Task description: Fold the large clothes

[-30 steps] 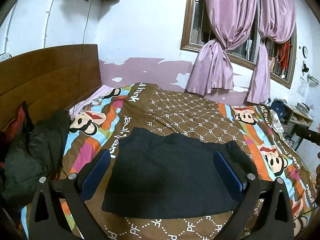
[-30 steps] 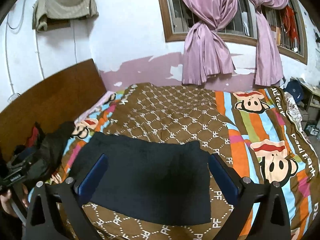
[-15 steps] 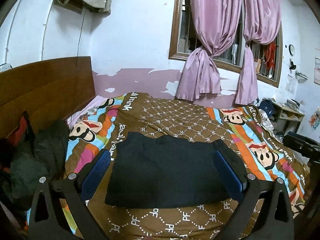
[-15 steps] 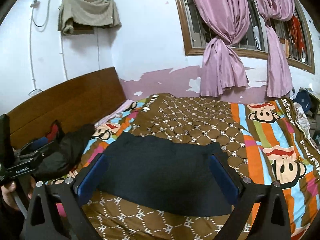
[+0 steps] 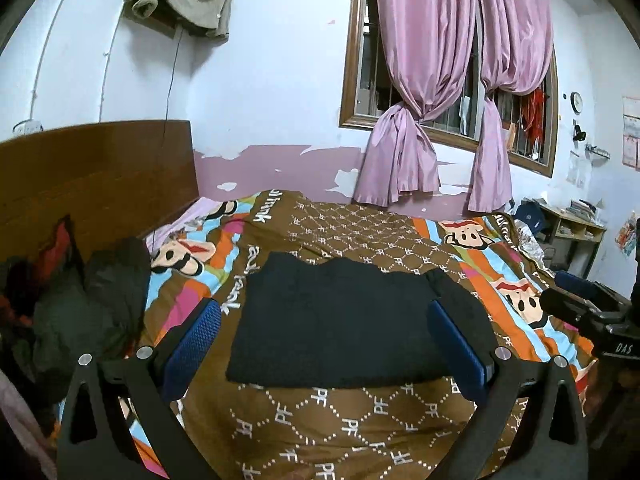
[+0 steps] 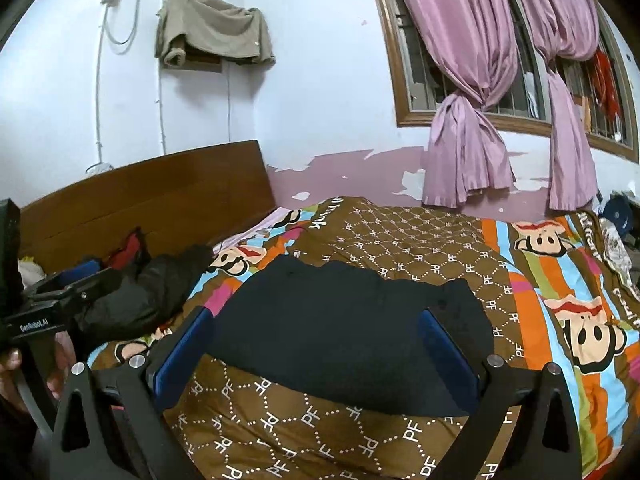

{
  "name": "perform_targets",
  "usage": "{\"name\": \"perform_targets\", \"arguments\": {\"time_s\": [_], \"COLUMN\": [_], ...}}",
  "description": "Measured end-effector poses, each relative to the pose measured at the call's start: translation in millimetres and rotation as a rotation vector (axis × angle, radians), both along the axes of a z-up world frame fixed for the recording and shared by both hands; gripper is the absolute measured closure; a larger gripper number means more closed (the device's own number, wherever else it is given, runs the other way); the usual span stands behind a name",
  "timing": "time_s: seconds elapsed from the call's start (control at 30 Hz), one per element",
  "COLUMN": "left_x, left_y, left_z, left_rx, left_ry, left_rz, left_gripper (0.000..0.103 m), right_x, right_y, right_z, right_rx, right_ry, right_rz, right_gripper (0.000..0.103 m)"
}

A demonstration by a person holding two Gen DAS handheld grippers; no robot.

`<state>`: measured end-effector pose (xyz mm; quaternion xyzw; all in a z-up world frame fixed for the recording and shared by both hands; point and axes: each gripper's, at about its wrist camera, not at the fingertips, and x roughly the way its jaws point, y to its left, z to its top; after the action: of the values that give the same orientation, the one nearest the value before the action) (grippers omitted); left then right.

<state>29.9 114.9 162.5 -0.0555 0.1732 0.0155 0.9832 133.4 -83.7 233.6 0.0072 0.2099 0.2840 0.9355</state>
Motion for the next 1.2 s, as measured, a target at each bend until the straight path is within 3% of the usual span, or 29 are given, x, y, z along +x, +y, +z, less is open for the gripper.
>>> {"name": "perform_targets", "arguments": {"time_s": [0.5,0.87,1.2], "left_x": [-23.1,-29.5,-4.9], "left_y": [2.0,-7.1,0.6], "left_z": [-33.9,-72.8,-126.5], "left_rx": [0.000,0.068,-0.036], "left_ry": [0.013,-0.022,-0.017], "left_rz": [0.046,0.053,0.064], "left_gripper": [0.002,0.002,0.002], "right_x": [-42.2,-57.4,-38.6], "right_y": [-1.6,-11.1,-8.0], "right_z": [-22.7,-61.4,-97.9], "right_rx": [0.019,0.070,0.054], "right_ry": [-0.128,-0.101,-0.067], "right_rz": [-0.047,-0.164,-0.230], "right_gripper": [0.000,0.000,0.000]}}
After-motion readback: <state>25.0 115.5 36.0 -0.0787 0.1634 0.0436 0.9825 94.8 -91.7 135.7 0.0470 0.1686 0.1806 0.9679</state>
